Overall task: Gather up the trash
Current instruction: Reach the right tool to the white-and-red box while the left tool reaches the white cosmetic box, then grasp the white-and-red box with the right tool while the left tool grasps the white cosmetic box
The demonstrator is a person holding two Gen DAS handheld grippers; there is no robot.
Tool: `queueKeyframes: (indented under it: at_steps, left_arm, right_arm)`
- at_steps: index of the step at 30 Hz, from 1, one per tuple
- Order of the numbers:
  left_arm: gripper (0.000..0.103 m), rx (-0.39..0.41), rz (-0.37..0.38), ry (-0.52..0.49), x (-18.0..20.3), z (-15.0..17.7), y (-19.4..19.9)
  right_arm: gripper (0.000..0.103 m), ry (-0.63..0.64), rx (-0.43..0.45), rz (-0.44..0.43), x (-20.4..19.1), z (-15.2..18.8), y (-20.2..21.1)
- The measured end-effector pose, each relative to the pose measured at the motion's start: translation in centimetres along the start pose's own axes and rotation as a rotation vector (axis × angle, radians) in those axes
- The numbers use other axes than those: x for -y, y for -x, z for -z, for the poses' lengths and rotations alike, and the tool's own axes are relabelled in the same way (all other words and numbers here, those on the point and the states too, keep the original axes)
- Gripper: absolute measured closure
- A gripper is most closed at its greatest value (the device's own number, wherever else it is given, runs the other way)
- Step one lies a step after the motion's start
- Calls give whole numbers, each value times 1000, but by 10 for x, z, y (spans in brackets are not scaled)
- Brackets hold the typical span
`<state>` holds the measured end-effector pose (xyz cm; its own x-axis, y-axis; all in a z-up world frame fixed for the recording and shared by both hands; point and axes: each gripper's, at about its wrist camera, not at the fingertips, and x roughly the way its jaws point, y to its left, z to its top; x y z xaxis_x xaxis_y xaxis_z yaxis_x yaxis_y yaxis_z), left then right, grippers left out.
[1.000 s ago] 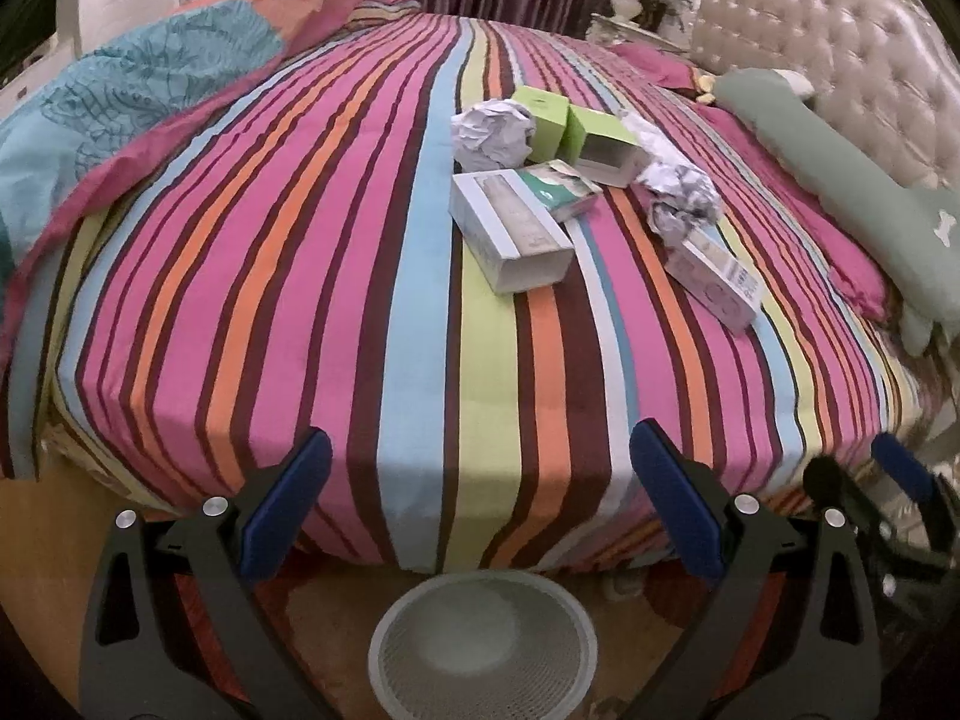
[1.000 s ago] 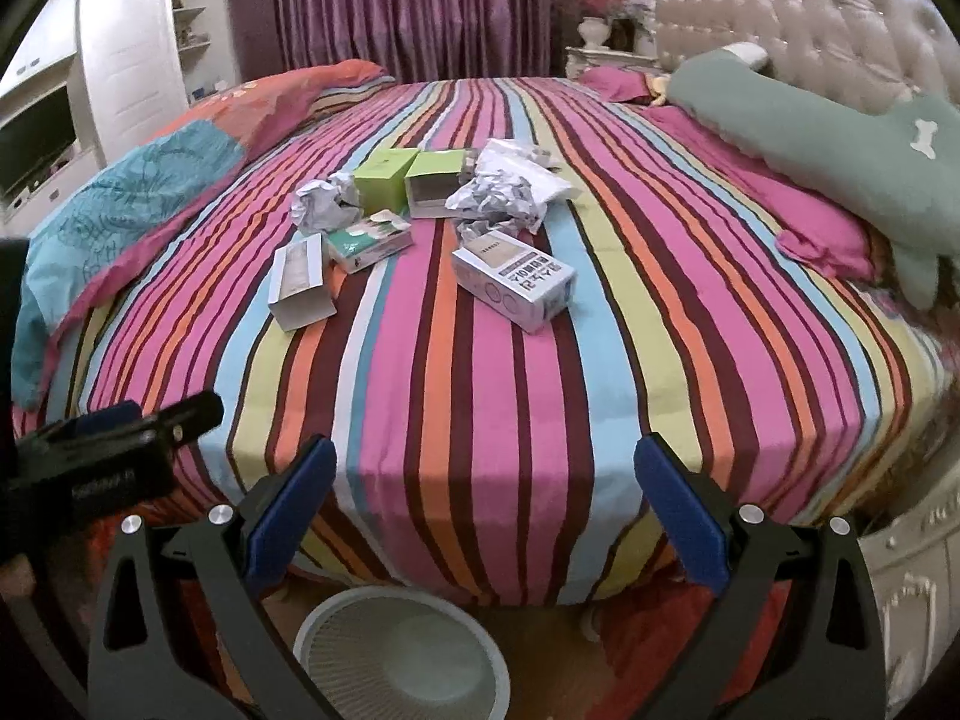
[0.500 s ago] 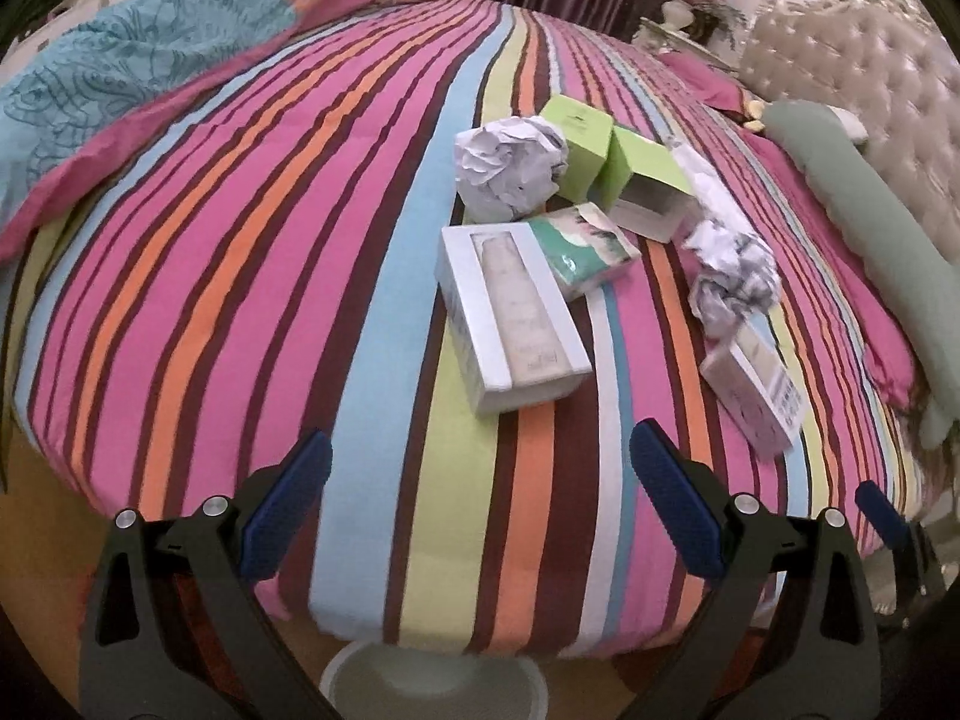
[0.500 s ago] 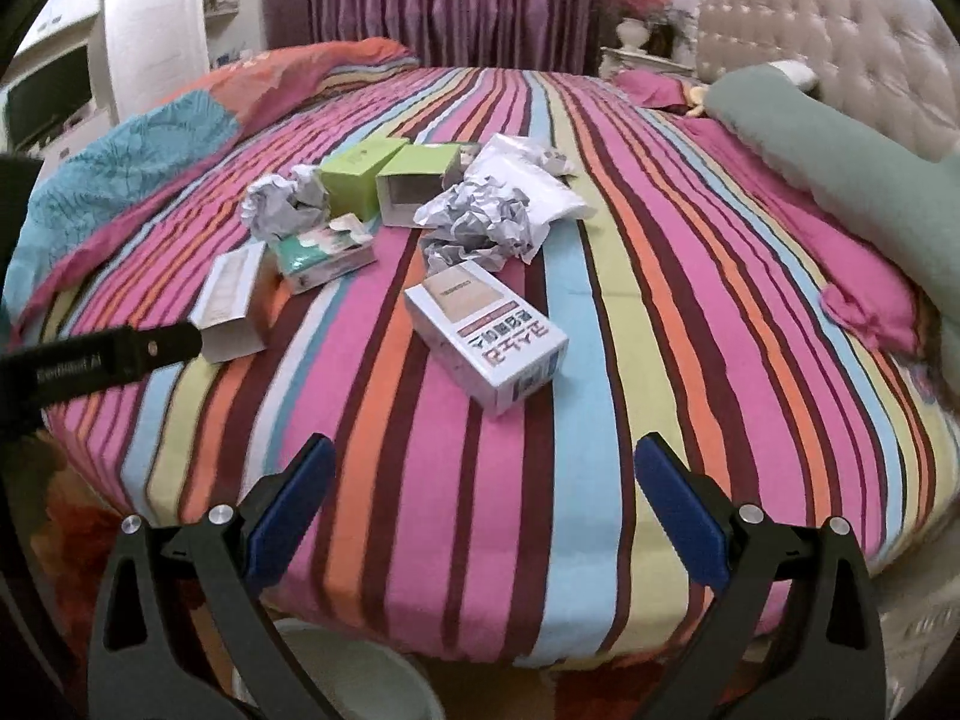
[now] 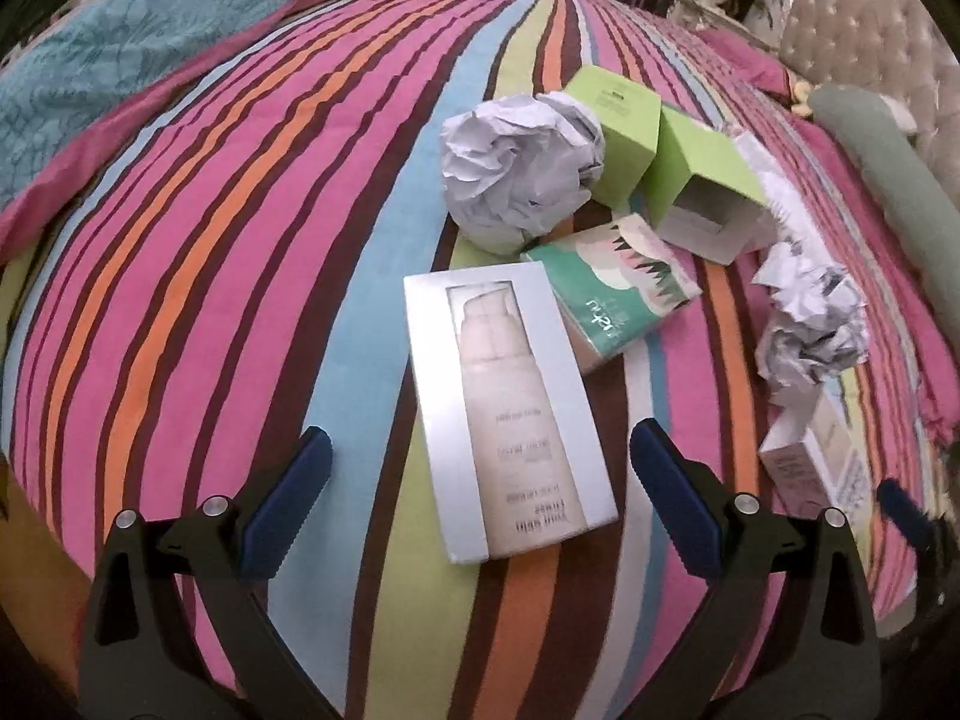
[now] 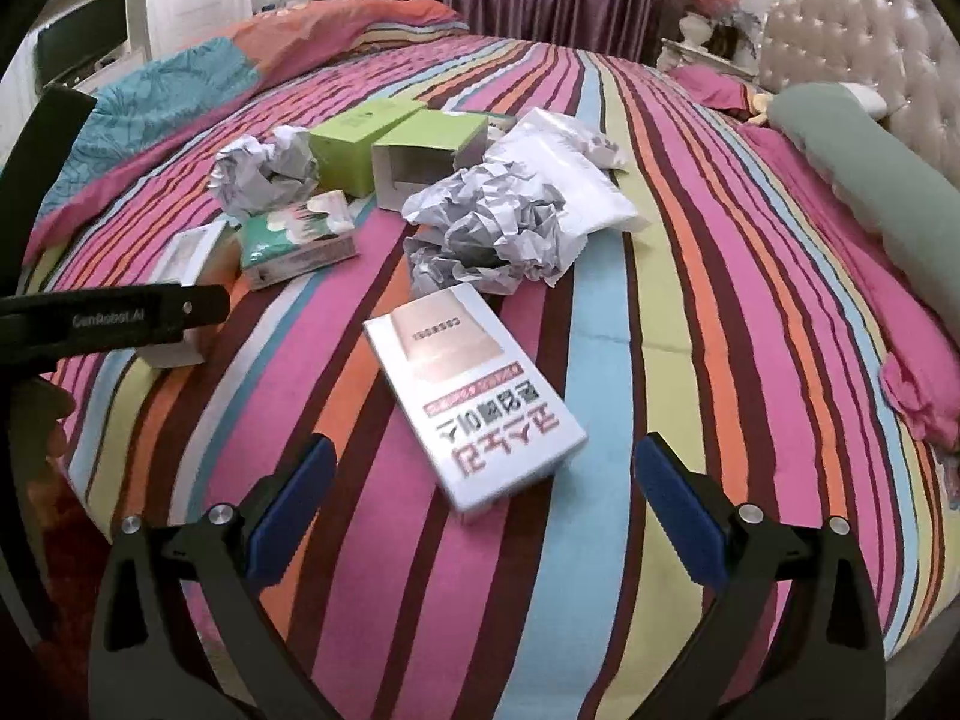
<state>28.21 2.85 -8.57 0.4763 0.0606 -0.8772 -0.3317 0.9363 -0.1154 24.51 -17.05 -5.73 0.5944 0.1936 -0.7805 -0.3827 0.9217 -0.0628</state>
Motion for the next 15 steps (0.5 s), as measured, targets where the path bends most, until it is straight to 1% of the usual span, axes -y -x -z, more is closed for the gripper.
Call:
queueKeyframes:
  at_steps: [6, 7, 8, 9, 10, 11, 13, 14, 15]
  left_arm:
    - [6, 2, -21, -10, -2, -4, -8]
    - [8, 5, -23, -15, -2, -4, -8]
    - [10, 9, -27, -23, -2, -4, -9]
    - [18, 15, -34, -29, -3, -4, -8]
    - [28, 20, -43, -35, -2, -3, -8]
    - [32, 25, -53, -42, -3, -3, -7]
    - [49, 33, -60, -56, -6, -3, -5]
    - [54, 39, -66, -63, -8, -3, -4]
    - [54, 40, -57, -69, -11, -4, -2]
  right_arm:
    - [9, -3, -19, 4, 1, -8, -14]
    - [9, -3, -22, 5, 0, -9, -15]
    - [13, -5, -27, 7, 0, -10, -18]
    - [20, -8, -31, 3, -1, -10, -18]
    - [35, -14, -39, -10, -1, -10, -19]
    - [38, -33, -54, -32, -1, -10, -21]
    - [39, -50, -57, -28, -2, -10, -20]
    - [40, -54, -54, -29, -3, -9, -18]
    - [40, -63, -50, -33, -4, -7, -16]
